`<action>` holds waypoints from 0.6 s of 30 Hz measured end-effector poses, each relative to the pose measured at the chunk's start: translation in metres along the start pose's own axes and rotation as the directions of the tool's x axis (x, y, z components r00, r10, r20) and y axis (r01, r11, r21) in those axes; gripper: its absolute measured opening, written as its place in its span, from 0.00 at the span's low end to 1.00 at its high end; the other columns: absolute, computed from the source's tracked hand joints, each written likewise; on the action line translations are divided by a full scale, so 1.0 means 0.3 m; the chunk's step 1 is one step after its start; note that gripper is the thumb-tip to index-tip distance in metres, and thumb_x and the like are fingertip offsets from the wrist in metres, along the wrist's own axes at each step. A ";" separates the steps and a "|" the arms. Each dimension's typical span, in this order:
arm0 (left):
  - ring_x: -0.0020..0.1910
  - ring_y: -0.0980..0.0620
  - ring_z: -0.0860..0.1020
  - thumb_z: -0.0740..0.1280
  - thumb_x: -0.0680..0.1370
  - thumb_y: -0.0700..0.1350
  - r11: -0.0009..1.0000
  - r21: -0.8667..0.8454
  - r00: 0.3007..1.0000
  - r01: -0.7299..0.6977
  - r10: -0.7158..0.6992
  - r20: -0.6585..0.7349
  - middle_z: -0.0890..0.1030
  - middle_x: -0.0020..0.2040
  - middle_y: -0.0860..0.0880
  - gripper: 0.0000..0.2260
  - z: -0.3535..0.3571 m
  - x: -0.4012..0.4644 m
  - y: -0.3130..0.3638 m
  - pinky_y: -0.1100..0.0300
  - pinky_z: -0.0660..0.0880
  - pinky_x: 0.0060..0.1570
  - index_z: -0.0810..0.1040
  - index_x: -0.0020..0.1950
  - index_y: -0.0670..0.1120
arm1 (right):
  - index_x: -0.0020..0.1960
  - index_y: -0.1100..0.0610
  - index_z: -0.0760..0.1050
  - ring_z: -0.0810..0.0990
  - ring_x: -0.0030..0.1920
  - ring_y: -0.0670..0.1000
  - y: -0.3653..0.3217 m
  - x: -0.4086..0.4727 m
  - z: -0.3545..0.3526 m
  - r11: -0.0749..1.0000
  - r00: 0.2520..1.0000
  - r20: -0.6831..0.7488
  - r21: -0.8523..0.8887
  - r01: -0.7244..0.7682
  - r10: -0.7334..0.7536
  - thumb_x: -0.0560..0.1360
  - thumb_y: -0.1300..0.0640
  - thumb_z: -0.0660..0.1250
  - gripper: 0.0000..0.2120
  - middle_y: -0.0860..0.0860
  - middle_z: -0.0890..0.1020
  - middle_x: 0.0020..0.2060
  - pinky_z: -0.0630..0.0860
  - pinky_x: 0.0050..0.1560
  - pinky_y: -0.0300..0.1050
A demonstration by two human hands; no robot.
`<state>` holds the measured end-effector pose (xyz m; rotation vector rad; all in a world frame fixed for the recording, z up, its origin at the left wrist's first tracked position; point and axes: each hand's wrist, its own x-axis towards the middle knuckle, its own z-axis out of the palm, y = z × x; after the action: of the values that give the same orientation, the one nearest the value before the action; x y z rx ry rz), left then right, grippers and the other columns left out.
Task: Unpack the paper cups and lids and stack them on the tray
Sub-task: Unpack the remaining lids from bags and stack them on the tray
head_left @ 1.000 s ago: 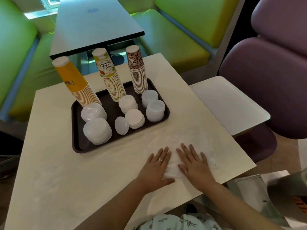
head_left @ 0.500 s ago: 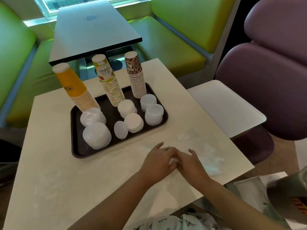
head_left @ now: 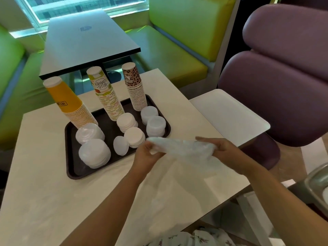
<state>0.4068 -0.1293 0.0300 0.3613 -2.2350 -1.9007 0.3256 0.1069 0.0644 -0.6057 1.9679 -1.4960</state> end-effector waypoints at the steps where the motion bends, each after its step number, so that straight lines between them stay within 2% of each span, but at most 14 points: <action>1: 0.47 0.60 0.81 0.73 0.70 0.32 0.996 0.028 0.996 -0.088 0.089 -0.015 0.84 0.45 0.58 0.08 0.009 0.004 0.024 0.63 0.76 0.49 0.78 0.48 0.34 | 0.54 0.46 0.81 0.70 0.67 0.39 0.002 -0.005 -0.016 0.999 0.999 -0.003 -0.010 0.042 -0.042 0.77 0.66 0.63 0.17 0.40 0.82 0.55 0.67 0.66 0.37; 2: 0.51 0.61 0.80 0.73 0.70 0.32 0.979 0.092 0.983 -0.181 0.180 0.022 0.84 0.47 0.61 0.08 0.011 0.010 0.039 0.64 0.75 0.51 0.77 0.46 0.32 | 0.52 0.46 0.82 0.67 0.69 0.38 0.010 -0.014 -0.034 0.997 0.997 0.000 -0.011 0.074 -0.074 0.76 0.67 0.63 0.18 0.40 0.81 0.57 0.64 0.67 0.38; 4: 0.60 0.61 0.76 0.74 0.70 0.34 0.899 0.261 0.932 -0.350 0.308 0.190 0.81 0.53 0.64 0.08 0.015 0.006 0.037 0.58 0.70 0.63 0.76 0.44 0.36 | 0.48 0.45 0.83 0.65 0.69 0.37 0.032 -0.037 -0.068 0.998 0.998 0.021 -0.020 0.063 -0.063 0.75 0.72 0.62 0.23 0.40 0.80 0.59 0.62 0.67 0.39; 5: 0.63 0.62 0.74 0.73 0.71 0.36 0.856 0.332 0.909 -0.395 0.314 0.272 0.80 0.55 0.65 0.06 0.012 0.000 0.019 0.56 0.65 0.67 0.76 0.43 0.41 | 0.48 0.46 0.83 0.65 0.69 0.36 0.053 -0.048 -0.080 0.999 0.999 0.041 -0.043 0.034 -0.032 0.74 0.77 0.58 0.28 0.39 0.79 0.59 0.62 0.67 0.38; 7: 0.63 0.63 0.73 0.68 0.73 0.45 0.810 0.416 0.894 -0.412 0.271 0.357 0.81 0.55 0.62 0.06 0.015 -0.023 -0.039 0.59 0.60 0.70 0.72 0.42 0.54 | 0.50 0.46 0.83 0.65 0.68 0.35 0.099 -0.068 -0.084 0.991 0.993 0.101 -0.127 -0.047 0.060 0.71 0.81 0.50 0.35 0.37 0.79 0.60 0.59 0.65 0.32; 9: 0.57 0.61 0.77 0.63 0.72 0.53 0.797 0.461 0.890 -0.390 0.198 0.410 0.82 0.54 0.58 0.03 0.031 -0.054 -0.085 0.64 0.63 0.67 0.71 0.42 0.56 | 0.52 0.47 0.83 0.67 0.67 0.33 0.164 -0.083 -0.074 0.975 0.977 0.146 -0.182 -0.126 0.153 0.74 0.78 0.51 0.32 0.37 0.79 0.58 0.59 0.64 0.28; 11: 0.52 0.58 0.79 0.63 0.71 0.55 0.779 0.512 0.882 -0.362 0.108 0.459 0.82 0.53 0.58 0.12 0.046 -0.078 -0.130 0.62 0.73 0.58 0.75 0.45 0.46 | 0.53 0.47 0.82 0.71 0.62 0.32 0.220 -0.099 -0.059 0.962 0.965 0.146 -0.195 -0.190 0.220 0.78 0.70 0.57 0.22 0.39 0.81 0.56 0.66 0.64 0.30; 14: 0.51 0.52 0.80 0.68 0.73 0.42 0.768 0.579 0.886 -0.272 -0.035 0.463 0.82 0.51 0.52 0.08 0.061 -0.088 -0.180 0.55 0.76 0.49 0.74 0.50 0.44 | 0.53 0.51 0.80 0.80 0.51 0.40 0.274 -0.122 -0.035 0.959 0.956 0.106 -0.104 -0.262 0.273 0.79 0.62 0.62 0.11 0.46 0.83 0.51 0.75 0.55 0.34; 15: 0.52 0.49 0.80 0.66 0.74 0.42 0.782 0.585 0.893 -0.215 -0.085 0.442 0.82 0.51 0.49 0.08 0.068 -0.088 -0.190 0.54 0.76 0.49 0.74 0.51 0.44 | 0.53 0.51 0.79 0.81 0.50 0.41 0.287 -0.124 -0.028 0.958 0.957 0.076 -0.085 -0.273 0.280 0.79 0.61 0.62 0.10 0.47 0.83 0.50 0.75 0.53 0.32; 16: 0.52 0.47 0.79 0.64 0.74 0.46 0.817 0.561 0.903 -0.137 -0.130 0.409 0.82 0.51 0.46 0.10 0.075 -0.089 -0.187 0.54 0.74 0.50 0.74 0.52 0.43 | 0.53 0.50 0.79 0.81 0.49 0.42 0.299 -0.122 -0.023 0.954 0.957 0.029 -0.091 -0.286 0.289 0.80 0.61 0.61 0.10 0.47 0.83 0.50 0.74 0.50 0.30; 18: 0.51 0.47 0.78 0.62 0.76 0.51 0.892 0.446 0.927 0.080 -0.232 0.296 0.82 0.49 0.45 0.12 0.091 -0.083 -0.171 0.54 0.72 0.53 0.76 0.49 0.43 | 0.52 0.52 0.79 0.80 0.46 0.45 0.325 -0.104 -0.016 0.940 0.947 -0.094 -0.126 -0.317 0.307 0.81 0.60 0.59 0.10 0.49 0.83 0.47 0.73 0.44 0.33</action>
<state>0.4257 -0.1039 -0.0247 0.2965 -2.9523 -1.6257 0.3441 0.1570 -0.0232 -0.2788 2.1226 -1.2080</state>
